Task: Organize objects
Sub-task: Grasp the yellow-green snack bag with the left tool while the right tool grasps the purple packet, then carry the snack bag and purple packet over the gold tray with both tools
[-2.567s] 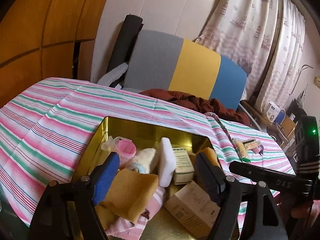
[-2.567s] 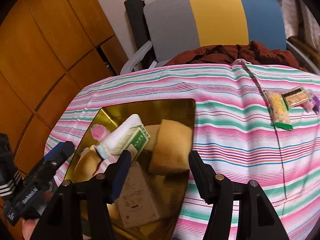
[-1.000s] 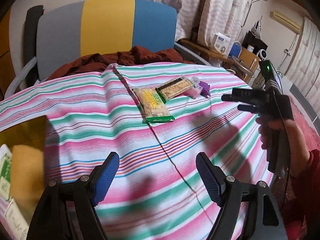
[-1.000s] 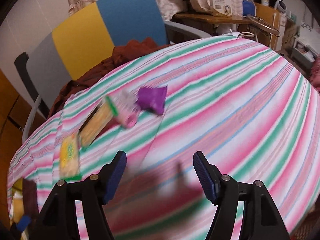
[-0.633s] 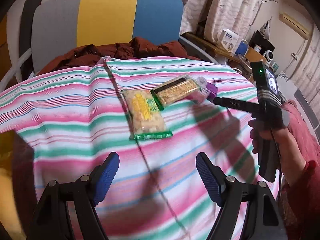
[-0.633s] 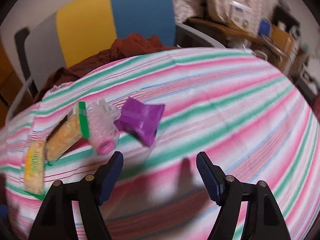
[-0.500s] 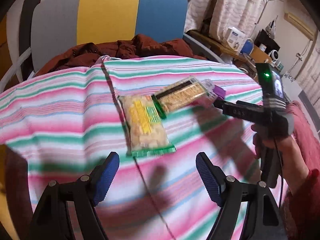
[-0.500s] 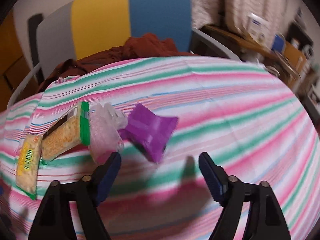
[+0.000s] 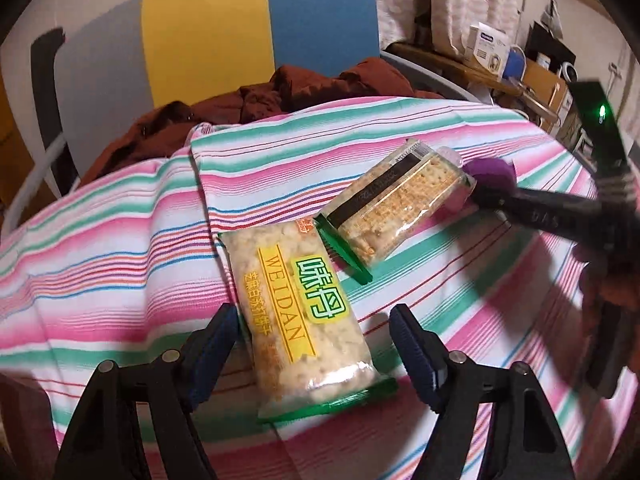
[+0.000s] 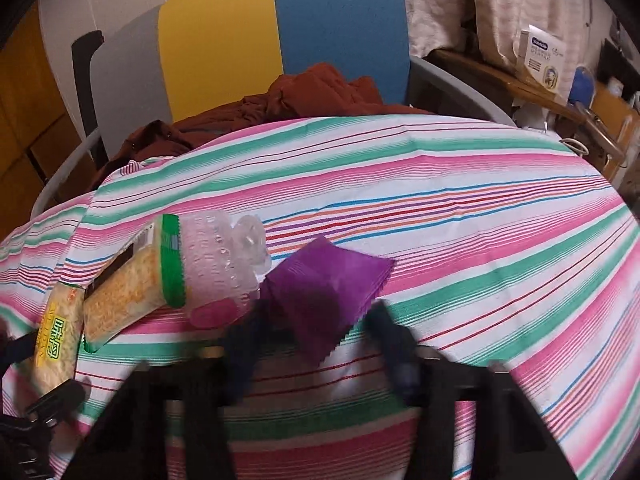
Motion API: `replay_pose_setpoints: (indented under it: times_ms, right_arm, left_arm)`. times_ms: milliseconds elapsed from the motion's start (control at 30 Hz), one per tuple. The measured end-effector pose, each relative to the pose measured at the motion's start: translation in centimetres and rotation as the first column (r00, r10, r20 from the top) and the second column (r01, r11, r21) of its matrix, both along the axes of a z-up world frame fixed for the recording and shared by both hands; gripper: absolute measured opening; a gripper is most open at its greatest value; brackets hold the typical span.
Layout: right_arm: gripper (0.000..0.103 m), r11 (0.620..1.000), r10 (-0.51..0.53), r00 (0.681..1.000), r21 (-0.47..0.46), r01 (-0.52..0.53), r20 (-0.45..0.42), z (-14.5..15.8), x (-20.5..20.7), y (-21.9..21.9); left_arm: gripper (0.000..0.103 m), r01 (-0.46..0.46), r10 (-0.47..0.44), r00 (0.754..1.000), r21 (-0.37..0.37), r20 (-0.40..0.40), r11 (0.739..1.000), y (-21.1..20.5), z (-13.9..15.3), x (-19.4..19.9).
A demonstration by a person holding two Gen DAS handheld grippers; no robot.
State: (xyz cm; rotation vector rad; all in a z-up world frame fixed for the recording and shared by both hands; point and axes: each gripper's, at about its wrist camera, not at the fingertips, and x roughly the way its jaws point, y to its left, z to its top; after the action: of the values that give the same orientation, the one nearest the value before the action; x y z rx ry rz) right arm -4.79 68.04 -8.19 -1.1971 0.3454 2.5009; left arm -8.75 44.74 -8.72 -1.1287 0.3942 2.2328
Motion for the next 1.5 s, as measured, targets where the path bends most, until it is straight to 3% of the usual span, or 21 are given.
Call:
replay_pose_setpoints:
  times_ms: [167, 333, 400, 433, 467, 600, 700, 800, 867, 900, 933, 1133, 1333, 1500]
  right_arm:
    - [0.015, 0.998, -0.016, 1.000, -0.068, 0.015, -0.022, 0.2, 0.3, -0.1]
    - [0.016, 0.993, -0.046, 0.999, -0.110, 0.043, -0.024, 0.6, 0.9, -0.3]
    - [0.047, 0.990, -0.080, 0.997, -0.120, 0.077, -0.018, 0.8, 1.3, -0.2]
    - [0.072, 0.990, -0.099, 0.995, -0.099, 0.096, -0.026, 1.1, 1.6, -0.2]
    - [0.080, 0.992, -0.116, 0.992, -0.062, 0.113, -0.051, 1.6, 2.0, -0.4]
    - [0.081, 0.993, -0.118, 0.987, -0.008, 0.118, -0.112, 2.7, 1.8, -0.4]
    - [0.080, 0.992, -0.113, 0.992, 0.044, 0.115, -0.051, 1.6, 0.2, -0.1]
    - [0.069, 0.996, -0.084, 0.996, 0.016, 0.084, 0.002, 0.0, -0.4, 0.5]
    - [0.068, 0.997, -0.078, 0.997, 0.020, 0.078, 0.008, -0.4, 0.0, 0.6]
    - [0.056, 0.997, -0.078, 0.997, 0.017, 0.078, 0.007, -0.3, 0.0, 0.7]
    - [0.053, 0.998, -0.070, 0.998, 0.003, 0.070, -0.010, -0.1, 0.1, 0.8]
    - [0.052, 0.996, -0.091, 0.996, -0.026, 0.091, -0.007, 0.5, 0.7, 0.3]
    - [0.052, 0.992, -0.120, 0.992, -0.037, 0.119, -0.026, 3.3, 2.8, -1.7]
    - [0.052, 0.996, -0.072, 0.996, -0.055, 0.069, -0.054, 5.7, 5.1, -5.8]
  left_arm:
    - [0.053, -0.041, 0.039, 0.999, 0.089, 0.024, 0.995, -2.1, 0.3, -0.7]
    - [0.048, 0.014, -0.013, 1.000, 0.103, -0.004, 0.995, -3.5, 0.3, 0.0]
    - [0.048, 0.026, -0.025, 1.000, 0.116, -0.007, 0.993, -3.7, 0.3, 0.1]
    - [0.048, 0.030, -0.030, 1.000, 0.126, -0.007, 0.992, -4.0, 0.2, 0.2]
    - [0.048, 0.033, -0.032, 0.999, 0.131, -0.008, 0.991, -4.1, 0.2, 0.2]
    - [0.048, 0.045, -0.043, 0.999, 0.138, -0.014, 0.989, -4.5, 0.2, 0.4]
    - [0.048, 0.049, -0.046, 0.999, 0.129, -0.022, 0.990, -4.3, 0.1, 0.5]
    - [0.048, 0.049, -0.047, 0.999, 0.126, -0.021, 0.991, -4.2, 0.0, 0.4]
    - [0.049, 0.051, -0.048, 0.998, 0.115, -0.026, 0.992, -4.1, 0.0, 0.6]
    - [0.049, 0.053, -0.050, 0.998, 0.105, -0.032, 0.993, -3.9, 0.0, 0.7]
    - [0.049, 0.055, -0.051, 0.998, 0.101, -0.036, 0.993, -3.9, -0.1, 0.7]
    - [0.048, 0.068, -0.063, 0.996, 0.079, -0.062, 0.995, -4.1, 0.0, 1.4]
    - [0.048, 0.098, -0.093, 0.993, 0.066, -0.069, 0.993, -5.0, 0.3, 3.3]
    - [0.048, 0.116, -0.113, 0.993, 0.150, -0.028, 0.982, -7.0, 1.3, 5.9]
